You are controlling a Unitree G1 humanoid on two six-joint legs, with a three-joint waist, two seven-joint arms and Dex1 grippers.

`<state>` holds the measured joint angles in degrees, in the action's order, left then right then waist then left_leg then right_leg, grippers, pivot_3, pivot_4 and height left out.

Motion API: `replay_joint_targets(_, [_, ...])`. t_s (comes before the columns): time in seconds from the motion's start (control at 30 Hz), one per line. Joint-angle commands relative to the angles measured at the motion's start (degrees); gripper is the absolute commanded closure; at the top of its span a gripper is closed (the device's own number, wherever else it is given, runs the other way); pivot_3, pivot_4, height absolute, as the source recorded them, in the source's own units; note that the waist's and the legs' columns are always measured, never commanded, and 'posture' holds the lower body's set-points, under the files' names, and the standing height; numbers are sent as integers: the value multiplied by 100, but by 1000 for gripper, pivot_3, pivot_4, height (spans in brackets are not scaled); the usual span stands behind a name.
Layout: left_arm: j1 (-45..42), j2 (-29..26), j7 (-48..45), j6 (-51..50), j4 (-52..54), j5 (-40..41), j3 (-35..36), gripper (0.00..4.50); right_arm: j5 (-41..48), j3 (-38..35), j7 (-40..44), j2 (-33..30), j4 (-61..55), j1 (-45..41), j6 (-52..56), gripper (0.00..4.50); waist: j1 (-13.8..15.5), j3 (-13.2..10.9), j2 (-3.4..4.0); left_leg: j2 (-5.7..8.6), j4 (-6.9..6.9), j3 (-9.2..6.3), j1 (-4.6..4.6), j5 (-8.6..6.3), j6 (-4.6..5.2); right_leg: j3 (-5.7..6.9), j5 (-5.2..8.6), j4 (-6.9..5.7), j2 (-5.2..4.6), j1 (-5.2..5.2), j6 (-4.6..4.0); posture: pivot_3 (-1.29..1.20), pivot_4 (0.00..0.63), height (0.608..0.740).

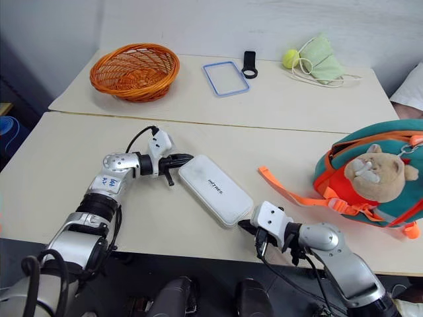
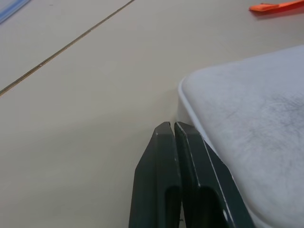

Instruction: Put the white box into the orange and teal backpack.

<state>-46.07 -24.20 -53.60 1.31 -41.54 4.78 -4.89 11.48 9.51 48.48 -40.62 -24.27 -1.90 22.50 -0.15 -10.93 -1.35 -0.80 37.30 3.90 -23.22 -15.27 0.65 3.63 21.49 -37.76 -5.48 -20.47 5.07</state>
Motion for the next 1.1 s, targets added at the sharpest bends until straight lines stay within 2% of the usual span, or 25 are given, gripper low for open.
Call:
replay_joint_targets(0.03, [439, -39, -472, -247, 978, 299, -42, 4377, 63, -318, 89, -184, 93, -236, 15, 4500, -1, 0, 0, 0, 0, -1, 0, 0, 0, -3, 0, 0, 0, 0, 0, 0, 150, 740])
replay_joint_targets(0.17, [1067, -232, -707, -962, 2302, 693, 47, 4377, 223, -446, 310, -325, 261, -539, 236, 4500, 3, 0, 0, -1, 2, -7, 0, 0, 1, -2, 0, 0, -3, 5, 0, 0, 150, 740])
replay_joint_targets(0.43, [2400, -809, -545, -2135, 4401, 1029, 229, 4377, -91, -284, 464, -278, 945, -1111, -16, 4500, -7, 0, 1, -1, 0, -13, 4, -1, 3, -3, 0, 5, -4, 13, 0, 0, 150, 740])
replay_joint_targets(0.63, [3021, -1105, -386, -3032, 5346, 1324, 488, 4377, -320, -252, 396, -229, 1223, -1256, -102, 4500, -5, 0, 1, -2, -4, -16, 3, -2, 4, -4, 0, 9, -6, 13, 0, 0, 150, 740])
replay_joint_targets(0.77, [3279, -1427, -87, -3865, 5091, 1666, 1213, 4377, -296, -409, 464, -386, 1159, -1062, -88, 4500, -5, 0, 1, -3, -10, -17, 4, -2, 4, -4, 0, 12, -5, 12, -1, 0, 150, 740])
replay_joint_targets(0.83, [3413, -1659, -141, -4358, 4876, 1962, 1566, 3778, -294, -484, 498, -482, 1117, -956, -68, 4500, -35, 0, 1, -5, -13, -17, 4, -2, 4, -4, 1, 10, -5, 10, -2, 0, 150, 740])
replay_joint_targets(1.0, [3350, -2193, -197, -7081, 4786, 3225, 2115, 2266, -250, -574, 585, -654, 1035, -806, -66, 4500, -5, 0, 1, -5, -14, -19, 5, -4, 6, -5, 1, 11, -9, 12, -2, 0, 150, 740])
replay_joint_targets(1.1, [3100, -2223, 40, -8381, 4775, 3704, 2388, 1324, -259, -580, 609, -668, 1017, -791, -71, 4500, 9, 0, 1, -1, -13, -24, 4, -6, 8, -4, 1, 12, -13, 13, -2, 0, 150, 740])
